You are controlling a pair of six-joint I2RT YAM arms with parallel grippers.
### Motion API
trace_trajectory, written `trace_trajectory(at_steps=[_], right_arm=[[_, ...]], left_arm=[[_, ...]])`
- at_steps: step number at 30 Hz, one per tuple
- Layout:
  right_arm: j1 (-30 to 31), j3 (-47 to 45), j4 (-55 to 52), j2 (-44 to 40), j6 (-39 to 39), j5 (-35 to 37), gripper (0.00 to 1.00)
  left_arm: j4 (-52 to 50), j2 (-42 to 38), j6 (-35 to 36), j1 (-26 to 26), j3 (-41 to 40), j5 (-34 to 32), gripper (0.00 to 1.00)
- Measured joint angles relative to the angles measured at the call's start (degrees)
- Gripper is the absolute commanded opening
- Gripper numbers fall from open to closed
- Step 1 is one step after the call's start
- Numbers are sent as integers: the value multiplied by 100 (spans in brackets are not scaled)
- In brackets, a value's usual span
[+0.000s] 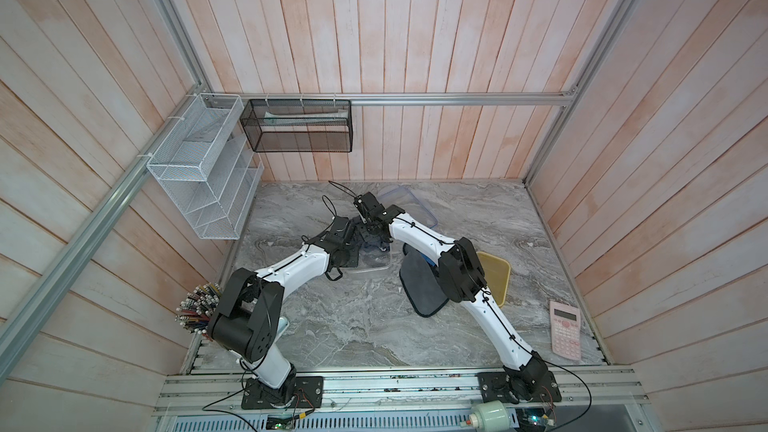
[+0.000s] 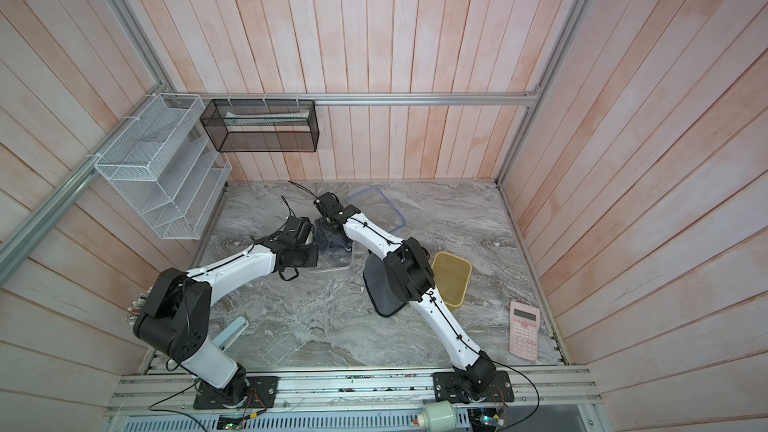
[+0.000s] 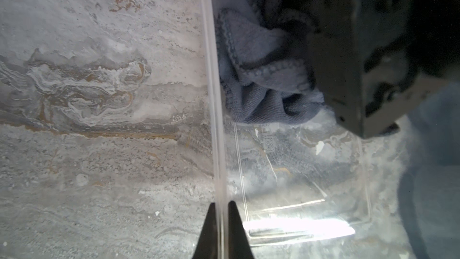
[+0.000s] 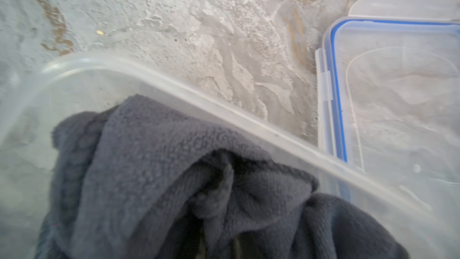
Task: Wipe the insides of the lunch boxes
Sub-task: Pick up the lunch box from the center of the board.
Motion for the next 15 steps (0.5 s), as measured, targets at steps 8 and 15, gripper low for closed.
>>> trace_trajectory(at_steps=[8, 15], right_arm=[[-7, 496, -957, 181, -321, 90, 0], [-28, 518, -1377, 155, -444, -219, 0]], left_arm=[[-9, 15, -44, 39, 20, -323, 3], [0, 9, -28, 129, 55, -431, 3]])
